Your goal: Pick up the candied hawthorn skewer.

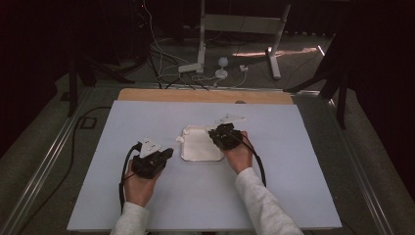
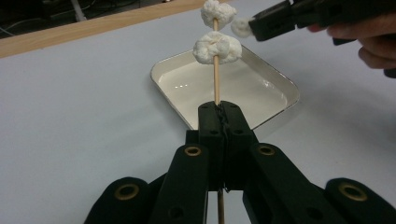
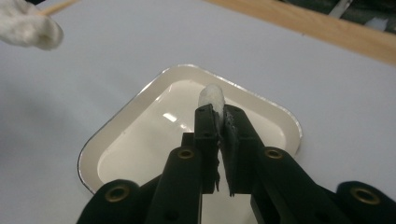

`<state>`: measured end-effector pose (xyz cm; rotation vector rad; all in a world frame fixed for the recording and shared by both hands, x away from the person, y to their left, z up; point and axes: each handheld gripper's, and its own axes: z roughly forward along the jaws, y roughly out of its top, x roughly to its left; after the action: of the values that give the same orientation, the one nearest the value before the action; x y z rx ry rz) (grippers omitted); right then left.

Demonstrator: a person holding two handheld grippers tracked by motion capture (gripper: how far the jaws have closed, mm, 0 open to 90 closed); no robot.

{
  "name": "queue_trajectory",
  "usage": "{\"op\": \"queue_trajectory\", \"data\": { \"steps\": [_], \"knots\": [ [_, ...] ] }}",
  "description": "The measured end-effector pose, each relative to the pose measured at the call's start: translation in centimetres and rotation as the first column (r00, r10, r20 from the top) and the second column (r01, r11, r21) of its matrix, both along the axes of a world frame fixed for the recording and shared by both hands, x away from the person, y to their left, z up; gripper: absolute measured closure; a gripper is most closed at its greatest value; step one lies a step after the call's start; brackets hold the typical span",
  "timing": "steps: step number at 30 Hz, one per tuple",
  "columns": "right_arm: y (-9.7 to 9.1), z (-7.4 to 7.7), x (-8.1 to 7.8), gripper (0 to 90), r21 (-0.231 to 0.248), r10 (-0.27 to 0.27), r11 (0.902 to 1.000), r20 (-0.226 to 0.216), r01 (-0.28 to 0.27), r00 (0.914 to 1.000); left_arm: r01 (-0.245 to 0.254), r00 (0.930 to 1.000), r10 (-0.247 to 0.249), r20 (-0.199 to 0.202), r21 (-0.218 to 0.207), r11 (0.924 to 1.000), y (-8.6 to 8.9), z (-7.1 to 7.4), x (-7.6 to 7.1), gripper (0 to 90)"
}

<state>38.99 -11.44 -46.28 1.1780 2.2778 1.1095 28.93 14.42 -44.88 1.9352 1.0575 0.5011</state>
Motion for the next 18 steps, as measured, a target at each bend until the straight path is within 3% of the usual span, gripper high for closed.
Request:
{"op": "queue_trajectory", "data": {
  "steps": [8,18],
  "knots": [
    [0.2,-0.8,0.2,70.4,0.025,0.008,0.9997,-0.046,-0.007,0.9989,0.027,0.9991,-0.027,-0.031,0.016,0.9995,-1.1,-1.0,0.5,90.0],
    [0.2,0.1,-0.6,42.2,0.076,0.069,0.9949,-0.041,-0.066,0.9968,0.031,0.9992,-0.031,-0.026,0.008,0.9995,-1.3,-1.0,0.5,90.0]
  ]
}}
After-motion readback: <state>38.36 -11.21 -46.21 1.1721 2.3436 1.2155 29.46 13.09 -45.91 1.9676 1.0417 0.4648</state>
